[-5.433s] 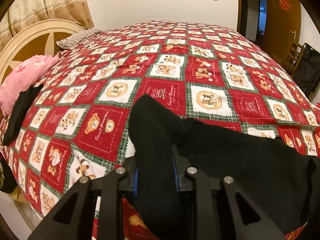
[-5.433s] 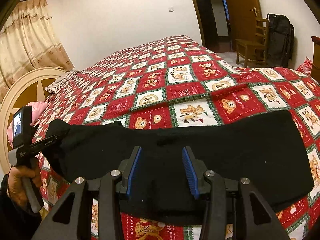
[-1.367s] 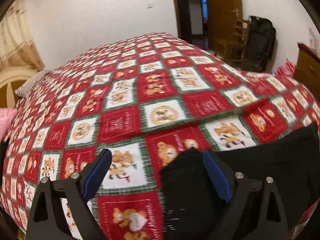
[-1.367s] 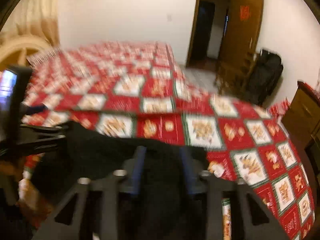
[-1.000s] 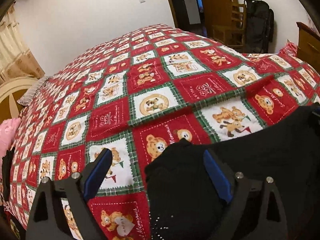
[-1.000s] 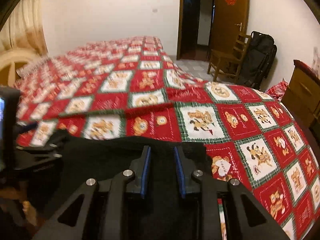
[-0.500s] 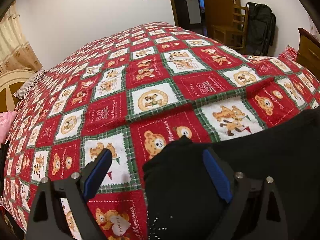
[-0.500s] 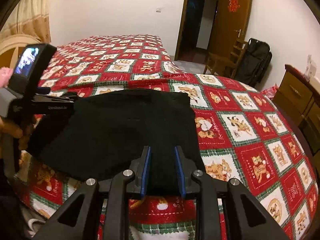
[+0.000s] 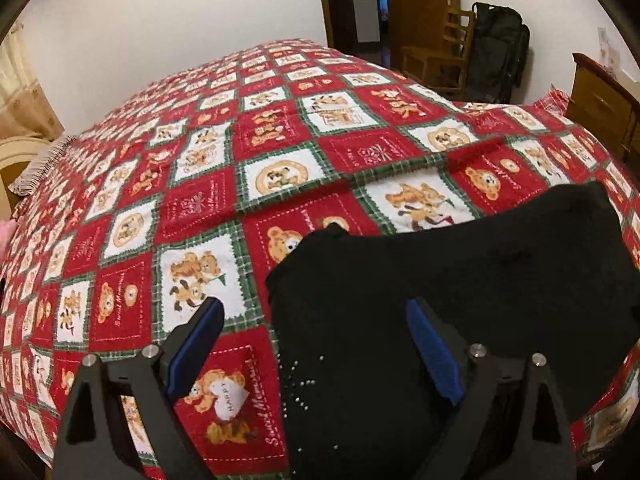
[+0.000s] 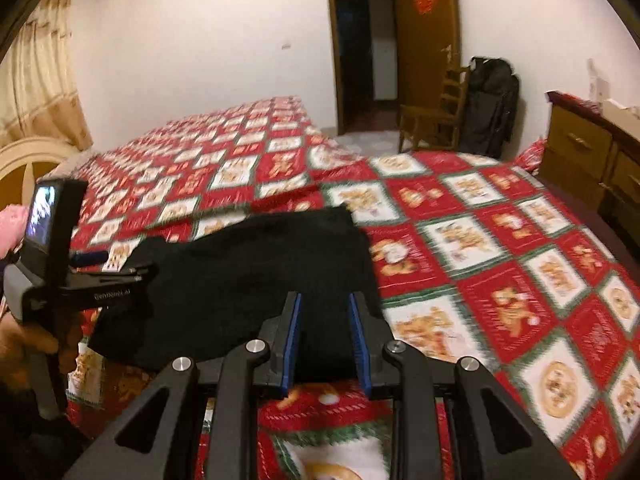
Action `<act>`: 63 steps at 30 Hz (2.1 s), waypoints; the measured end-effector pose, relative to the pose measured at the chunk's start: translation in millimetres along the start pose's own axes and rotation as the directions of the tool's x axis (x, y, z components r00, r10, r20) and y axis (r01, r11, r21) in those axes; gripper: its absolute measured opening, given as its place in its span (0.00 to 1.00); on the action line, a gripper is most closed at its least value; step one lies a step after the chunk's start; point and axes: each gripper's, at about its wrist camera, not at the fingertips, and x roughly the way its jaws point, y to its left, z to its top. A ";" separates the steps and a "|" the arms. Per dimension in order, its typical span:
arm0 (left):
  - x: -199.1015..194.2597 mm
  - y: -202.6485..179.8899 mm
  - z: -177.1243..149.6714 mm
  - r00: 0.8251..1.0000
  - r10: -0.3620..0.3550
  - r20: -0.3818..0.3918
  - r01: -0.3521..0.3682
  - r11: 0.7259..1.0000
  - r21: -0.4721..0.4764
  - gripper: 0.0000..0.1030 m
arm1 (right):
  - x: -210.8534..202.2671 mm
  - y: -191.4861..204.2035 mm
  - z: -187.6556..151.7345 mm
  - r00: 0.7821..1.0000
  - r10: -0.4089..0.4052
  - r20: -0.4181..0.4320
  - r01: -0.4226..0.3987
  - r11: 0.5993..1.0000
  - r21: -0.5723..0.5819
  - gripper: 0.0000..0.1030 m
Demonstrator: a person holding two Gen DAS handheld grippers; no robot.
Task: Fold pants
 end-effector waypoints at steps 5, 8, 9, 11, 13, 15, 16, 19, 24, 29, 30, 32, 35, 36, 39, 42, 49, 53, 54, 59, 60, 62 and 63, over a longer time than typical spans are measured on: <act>-4.1 -1.9 -0.3 1.000 0.001 0.005 -0.001 1.000 0.009 0.92 | -11.5 -15.3 4.4 0.999 -0.046 0.023 0.044 0.997 0.067 0.58; -10.8 -3.0 -2.3 1.000 -0.021 0.014 0.021 1.000 0.018 0.92 | -10.5 -15.0 4.6 0.998 -0.059 0.015 0.058 0.997 0.048 0.59; -12.6 -3.6 -3.5 1.000 -0.027 0.017 0.026 0.999 0.021 0.92 | -9.6 -14.1 4.3 0.998 -0.066 0.011 0.065 0.997 0.037 0.59; -14.6 -4.9 -6.1 0.999 -0.033 0.020 0.033 0.999 0.026 0.92 | -9.6 -12.4 3.8 0.994 -0.108 0.015 0.108 0.994 0.003 0.59; -14.4 -6.2 -8.8 0.999 -0.040 0.015 0.040 0.999 0.027 0.92 | -11.5 -11.5 4.1 0.988 -0.154 0.032 0.155 0.987 -0.038 0.59; -14.6 -6.9 -9.8 0.999 -0.045 0.014 0.045 0.999 0.031 0.92 | -13.6 -12.7 6.1 0.983 -0.178 0.043 0.180 0.981 -0.067 0.59; -15.4 -7.0 -9.9 0.999 -0.046 0.016 0.045 0.998 0.033 0.92 | -13.9 -14.4 7.2 0.984 -0.173 0.044 0.176 0.982 -0.067 0.61; -17.3 -5.6 -10.2 0.998 -0.062 0.021 0.061 0.998 0.024 0.92 | -8.3 -20.8 9.6 0.996 -0.084 0.032 0.084 0.996 -0.003 0.71; -12.5 -7.9 -9.7 0.996 -0.087 0.003 0.087 0.996 0.008 0.92 | 21.2 -16.0 11.3 1.000 -0.016 -0.019 0.017 0.999 0.031 0.71; -9.0 -8.2 -11.0 0.997 -0.074 -0.004 0.074 0.997 0.002 0.97 | 50.8 -15.4 8.8 0.997 0.031 -0.071 -0.026 0.997 0.071 0.71; -7.0 -7.4 -11.3 0.997 -0.072 -0.010 0.072 0.997 -0.006 0.98 | 55.7 -15.9 7.8 0.996 0.037 -0.082 -0.030 0.996 0.081 0.71; -1.4 -6.1 -12.4 0.996 -0.081 -0.031 0.080 0.996 -0.028 0.98 | 66.4 -17.9 4.6 0.992 0.061 -0.114 -0.048 0.993 0.111 0.71; 2.1 -4.8 -15.2 0.995 -0.087 -0.041 0.085 0.995 -0.051 1.00 | 72.3 -21.2 -2.1 0.988 0.108 -0.110 -0.089 0.982 0.169 0.71; 2.7 -4.6 -15.5 0.995 -0.088 -0.043 0.086 0.995 -0.052 1.00 | 73.3 -21.7 -3.9 0.986 0.128 -0.109 -0.106 0.977 0.186 0.71; 5.1 -2.9 -16.2 0.994 -0.099 -0.051 0.096 0.993 -0.067 1.00 | 77.1 -22.5 -9.4 0.981 0.160 -0.109 -0.132 0.964 0.230 0.71; 8.6 0.5 -17.8 0.990 -0.124 -0.064 0.117 0.988 -0.102 1.00 | 78.2 -23.6 -10.4 0.979 0.171 -0.106 -0.142 0.961 0.237 0.71; 11.7 2.2 -20.7 0.986 -0.150 -0.074 0.139 0.981 -0.139 1.00 | 74.3 -12.8 -7.7 0.984 0.144 -0.108 -0.125 0.979 0.163 0.58; 12.8 3.5 -19.9 0.984 -0.157 -0.080 0.145 0.979 -0.145 1.00 | 70.4 -4.6 -7.3 0.986 0.134 -0.098 -0.122 0.986 0.118 0.42; 13.6 4.7 -20.4 0.983 -0.166 -0.083 0.152 0.976 -0.155 1.00 | 69.9 -3.3 -7.2 0.987 0.128 -0.096 -0.117 0.987 0.110 0.41; 17.3 8.6 -22.4 0.977 -0.195 -0.091 0.174 0.965 -0.197 1.00 | 69.4 -5.0 -8.4 0.987 0.129 -0.090 -0.118 0.985 0.124 0.41; 16.7 7.5 -22.4 0.978 -0.191 -0.089 0.171 0.967 -0.190 1.00 | 69.0 -4.3 -8.2 0.988 0.127 -0.090 -0.115 0.986 0.121 0.41; 17.1 7.3 -22.9 0.977 -0.192 -0.089 0.172 0.966 -0.193 1.00 | 69.1 -4.4 -8.1 0.988 0.127 -0.091 -0.115 0.985 0.125 0.41; 18.0 8.6 -22.9 0.976 -0.199 -0.093 0.177 0.963 -0.204 1.00 | 69.0 -4.5 -8.1 0.988 0.129 -0.090 -0.117 0.985 0.130 0.41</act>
